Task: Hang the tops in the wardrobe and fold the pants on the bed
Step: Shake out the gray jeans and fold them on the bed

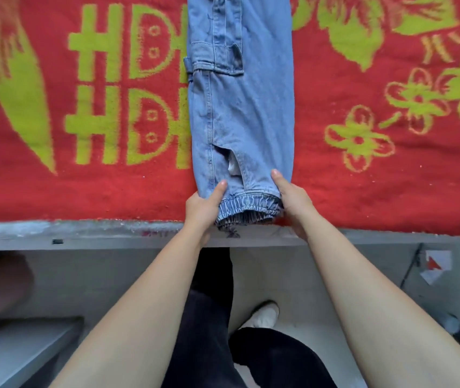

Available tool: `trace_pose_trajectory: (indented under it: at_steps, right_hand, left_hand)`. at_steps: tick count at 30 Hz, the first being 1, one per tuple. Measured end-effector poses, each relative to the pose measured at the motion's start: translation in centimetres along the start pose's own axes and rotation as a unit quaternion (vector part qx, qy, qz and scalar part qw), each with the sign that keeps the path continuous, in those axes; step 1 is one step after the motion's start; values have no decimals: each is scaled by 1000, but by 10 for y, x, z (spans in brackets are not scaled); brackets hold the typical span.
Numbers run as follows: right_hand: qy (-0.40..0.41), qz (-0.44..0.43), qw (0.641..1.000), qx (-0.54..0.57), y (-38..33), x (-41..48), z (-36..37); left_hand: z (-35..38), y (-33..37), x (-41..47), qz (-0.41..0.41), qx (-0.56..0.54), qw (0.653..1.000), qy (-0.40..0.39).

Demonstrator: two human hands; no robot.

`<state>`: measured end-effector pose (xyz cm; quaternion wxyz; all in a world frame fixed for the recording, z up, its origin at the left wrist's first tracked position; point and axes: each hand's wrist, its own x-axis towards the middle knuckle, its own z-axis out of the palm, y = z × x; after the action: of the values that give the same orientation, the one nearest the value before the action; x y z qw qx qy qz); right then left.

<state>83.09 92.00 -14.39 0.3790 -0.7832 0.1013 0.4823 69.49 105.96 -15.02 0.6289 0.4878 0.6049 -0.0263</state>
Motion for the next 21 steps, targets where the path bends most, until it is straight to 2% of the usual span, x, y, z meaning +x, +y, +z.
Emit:
trace_pose_trajectory:
  at_steps: [4, 6, 10, 15, 21]
  right_hand:
    - [-45, -22, 993, 110, 18, -41, -11]
    - [-63, -18, 990, 129, 42, -62, -13]
    - [-81, 33, 987, 137, 105, -98, -15]
    - [-91, 99, 983, 123, 169, -125, -20]
    - [-75, 93, 987, 111, 162, -137, -32]
  left_hand:
    - [-10, -3, -47, 39, -48, 998, -4]
    - [-15, -17, -72, 40, -47, 998, 7]
    - [-21, -80, -113, -9, -28, 1000, 6]
    - [-25, -140, -146, -123, -17, 992, -16]
    - [-36, -117, -161, -153, -44, 986, -42]
